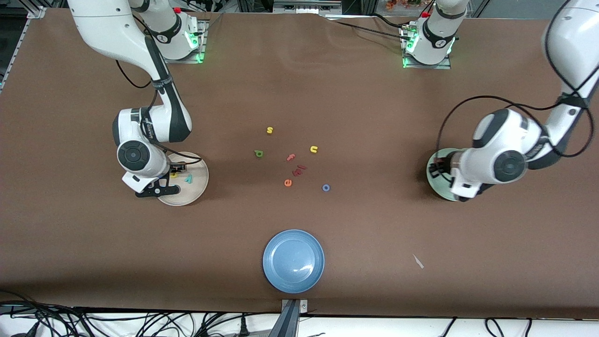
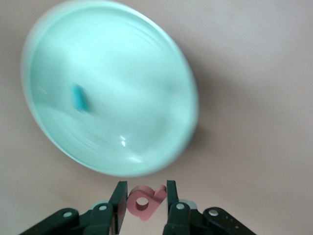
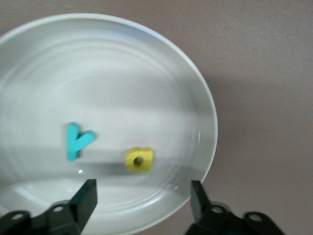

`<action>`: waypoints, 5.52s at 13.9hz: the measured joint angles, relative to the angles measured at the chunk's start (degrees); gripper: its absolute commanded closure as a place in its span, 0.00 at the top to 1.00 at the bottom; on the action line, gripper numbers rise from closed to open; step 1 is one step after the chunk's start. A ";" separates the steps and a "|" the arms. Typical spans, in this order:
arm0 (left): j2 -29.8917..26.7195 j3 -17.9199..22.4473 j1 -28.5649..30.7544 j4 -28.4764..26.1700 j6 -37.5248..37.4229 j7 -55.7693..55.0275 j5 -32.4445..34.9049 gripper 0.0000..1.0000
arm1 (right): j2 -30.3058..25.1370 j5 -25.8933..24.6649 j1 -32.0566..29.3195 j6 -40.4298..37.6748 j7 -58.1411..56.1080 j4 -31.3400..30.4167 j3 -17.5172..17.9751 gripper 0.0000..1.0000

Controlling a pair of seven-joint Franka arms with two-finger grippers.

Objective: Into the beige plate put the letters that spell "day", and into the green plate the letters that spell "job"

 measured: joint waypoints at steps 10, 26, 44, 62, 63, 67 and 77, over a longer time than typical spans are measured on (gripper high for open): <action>2.52 -1.92 2.06 -0.88 0.91 -2.58 2.61 1.00 | -4.15 5.77 4.31 0.77 33.87 -1.25 16.87 0.94; 11.63 12.28 -42.15 19.46 16.99 -39.80 -2.80 0.98 | 3.01 5.75 12.23 21.94 68.92 -4.38 14.96 0.54; 17.72 19.72 -52.27 24.45 25.02 -45.32 -3.40 0.45 | -4.40 5.29 12.49 11.24 34.91 -3.08 0.01 0.20; 11.20 2.65 -23.97 22.57 -11.80 -24.61 -3.07 0.00 | -11.15 5.38 13.12 -16.45 13.29 12.22 -6.96 1.00; 10.81 2.58 -20.24 20.11 -12.22 -20.79 -2.15 0.00 | -11.25 5.39 13.14 -20.73 12.95 14.71 -6.91 1.00; 10.76 2.63 -10.04 12.82 -11.04 -12.04 4.99 0.00 | -11.99 6.29 11.02 -31.85 11.21 23.26 -5.70 1.00; 7.87 0.91 -4.73 13.74 -5.99 -6.35 6.79 0.99 | -27.78 3.25 -21.17 -38.01 -0.73 21.64 17.34 1.00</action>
